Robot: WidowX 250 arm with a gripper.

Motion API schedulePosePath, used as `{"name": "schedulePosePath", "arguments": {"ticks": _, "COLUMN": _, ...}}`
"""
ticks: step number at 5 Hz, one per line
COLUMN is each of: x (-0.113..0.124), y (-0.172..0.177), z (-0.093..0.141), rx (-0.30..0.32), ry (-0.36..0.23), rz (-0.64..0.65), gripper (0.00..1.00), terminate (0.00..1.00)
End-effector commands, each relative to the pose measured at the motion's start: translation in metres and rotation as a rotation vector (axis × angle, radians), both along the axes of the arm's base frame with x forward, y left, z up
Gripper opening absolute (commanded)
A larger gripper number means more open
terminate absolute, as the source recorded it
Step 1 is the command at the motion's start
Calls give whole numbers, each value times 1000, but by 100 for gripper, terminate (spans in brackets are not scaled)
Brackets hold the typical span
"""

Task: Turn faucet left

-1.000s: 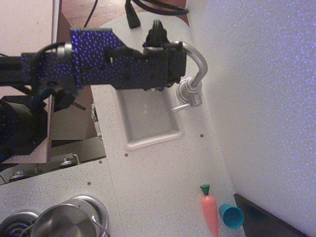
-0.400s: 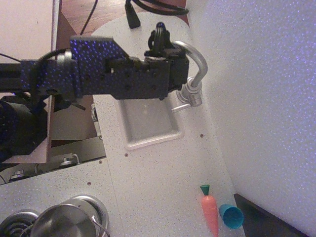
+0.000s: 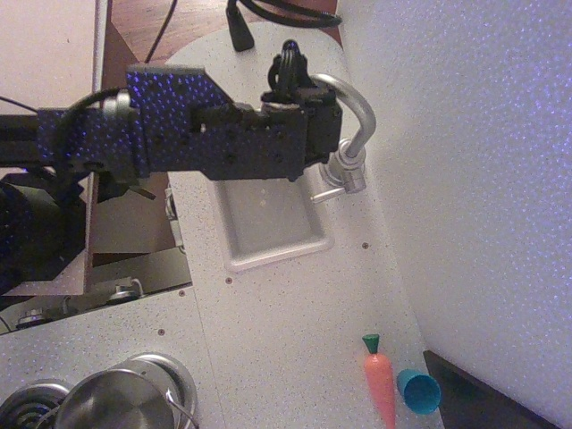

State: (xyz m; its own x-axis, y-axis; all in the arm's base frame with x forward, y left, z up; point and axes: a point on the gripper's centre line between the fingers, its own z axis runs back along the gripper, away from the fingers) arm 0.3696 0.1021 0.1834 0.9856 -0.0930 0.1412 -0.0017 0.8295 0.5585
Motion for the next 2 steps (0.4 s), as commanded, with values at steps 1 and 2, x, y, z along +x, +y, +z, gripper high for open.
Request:
{"name": "schedulePosePath", "arguments": {"ticks": 1, "x": 0, "y": 2, "z": 20, "rx": 11, "ry": -53, "rz": 3, "gripper": 100, "terminate": 0}}
{"name": "schedulePosePath", "arguments": {"ticks": 2, "x": 0, "y": 2, "z": 20, "rx": 11, "ry": -53, "rz": 3, "gripper": 100, "terminate": 100}}
